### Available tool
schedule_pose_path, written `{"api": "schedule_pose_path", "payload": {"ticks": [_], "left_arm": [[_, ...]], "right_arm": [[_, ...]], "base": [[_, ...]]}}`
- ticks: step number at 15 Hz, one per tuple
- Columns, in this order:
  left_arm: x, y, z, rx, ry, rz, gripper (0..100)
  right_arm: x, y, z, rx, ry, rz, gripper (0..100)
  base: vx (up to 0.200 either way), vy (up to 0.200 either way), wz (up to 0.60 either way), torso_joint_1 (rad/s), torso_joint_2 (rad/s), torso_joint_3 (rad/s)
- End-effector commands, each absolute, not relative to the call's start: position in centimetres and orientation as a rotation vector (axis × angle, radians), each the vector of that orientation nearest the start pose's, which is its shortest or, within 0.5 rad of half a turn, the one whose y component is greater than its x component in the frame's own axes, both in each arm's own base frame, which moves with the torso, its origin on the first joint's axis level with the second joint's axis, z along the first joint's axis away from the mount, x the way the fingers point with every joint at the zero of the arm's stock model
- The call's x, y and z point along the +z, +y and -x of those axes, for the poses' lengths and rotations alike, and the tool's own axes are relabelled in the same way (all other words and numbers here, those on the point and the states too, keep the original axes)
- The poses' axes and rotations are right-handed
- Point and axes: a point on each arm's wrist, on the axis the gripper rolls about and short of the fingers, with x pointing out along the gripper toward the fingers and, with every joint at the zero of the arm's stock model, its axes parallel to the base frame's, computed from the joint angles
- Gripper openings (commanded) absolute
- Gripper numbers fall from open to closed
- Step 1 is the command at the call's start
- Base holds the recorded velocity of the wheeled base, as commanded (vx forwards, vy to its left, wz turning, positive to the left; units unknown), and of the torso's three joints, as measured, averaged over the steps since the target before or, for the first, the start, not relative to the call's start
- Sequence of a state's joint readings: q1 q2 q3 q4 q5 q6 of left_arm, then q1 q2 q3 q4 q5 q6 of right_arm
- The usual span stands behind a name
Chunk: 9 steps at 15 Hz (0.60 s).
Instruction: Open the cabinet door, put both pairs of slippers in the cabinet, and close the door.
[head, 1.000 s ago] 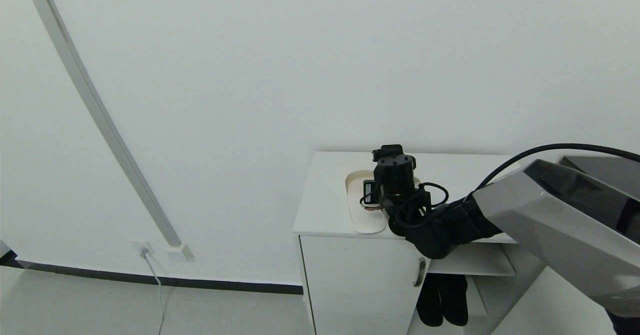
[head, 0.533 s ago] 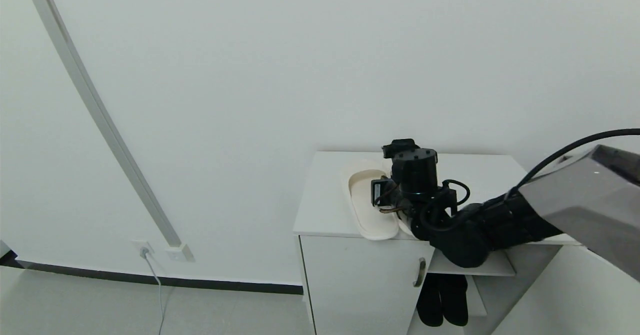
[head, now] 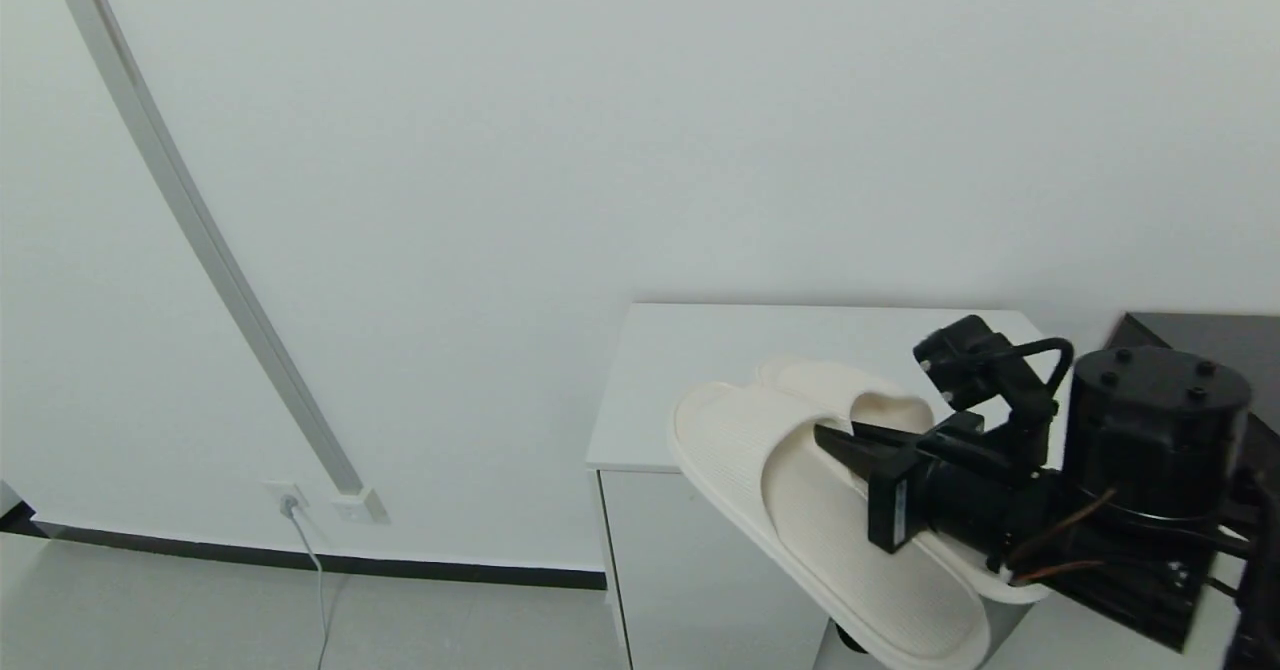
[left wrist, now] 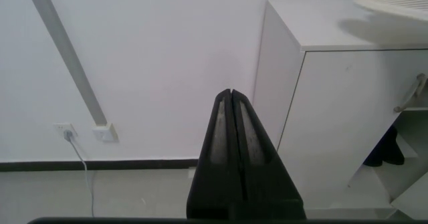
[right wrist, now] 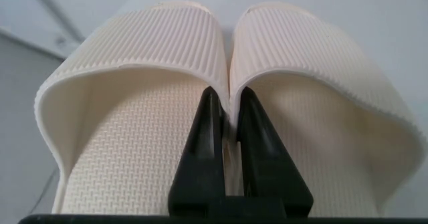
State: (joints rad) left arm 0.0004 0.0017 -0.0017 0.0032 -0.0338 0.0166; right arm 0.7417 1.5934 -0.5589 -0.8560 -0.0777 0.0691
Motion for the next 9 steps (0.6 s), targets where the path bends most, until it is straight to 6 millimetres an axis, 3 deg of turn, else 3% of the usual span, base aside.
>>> {"api": "schedule_pose_path", "payload": {"ticks": [1, 7, 9], "left_arm": [[7.56, -0.08, 2.28, -0.032, 0.003, -0.017, 0], [7.56, -0.08, 2.28, -0.032, 0.003, -0.015, 0], [7.56, -0.08, 2.28, -0.032, 0.003, -0.014, 0]], "right_arm": [[18.46, 16.19, -17.24, 0.701, 0.130, -0.010, 0], [18.29, 16.55, -16.79, 0.736, 0.139, -0.008, 0], [18.16, 16.57, -16.76, 0.737, 0.144, -0.003, 0]], "base": [[0.000, 0.000, 0.00, 0.000, 0.00, 0.000], [0.000, 0.000, 0.00, 0.000, 0.00, 0.000], [-0.200, 0.000, 0.00, 0.005, 0.00, 0.002]]}}
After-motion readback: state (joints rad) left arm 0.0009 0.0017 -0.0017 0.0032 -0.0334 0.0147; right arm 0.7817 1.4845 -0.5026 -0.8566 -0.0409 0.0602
